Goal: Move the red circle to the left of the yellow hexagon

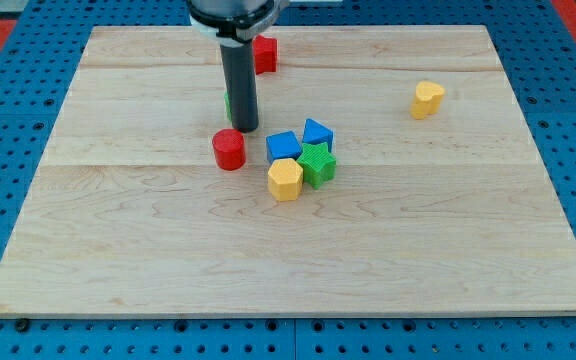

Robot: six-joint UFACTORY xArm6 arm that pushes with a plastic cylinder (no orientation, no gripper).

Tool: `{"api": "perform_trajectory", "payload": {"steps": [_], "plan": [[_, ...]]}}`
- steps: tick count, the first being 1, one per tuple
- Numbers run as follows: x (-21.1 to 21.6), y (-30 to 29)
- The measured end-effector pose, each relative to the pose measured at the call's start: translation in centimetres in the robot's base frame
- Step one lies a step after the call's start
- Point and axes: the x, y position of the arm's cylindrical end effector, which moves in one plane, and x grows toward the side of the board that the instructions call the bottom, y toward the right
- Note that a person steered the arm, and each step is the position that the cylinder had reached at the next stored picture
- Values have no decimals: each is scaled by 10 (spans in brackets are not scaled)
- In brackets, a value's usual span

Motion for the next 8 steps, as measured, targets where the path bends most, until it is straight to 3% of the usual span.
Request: {"api": "perform_trajectory", "payload": {"steps": [2, 4, 5, 8], "plan": [[52, -18], [69, -73], [97, -60], [94, -38]]}}
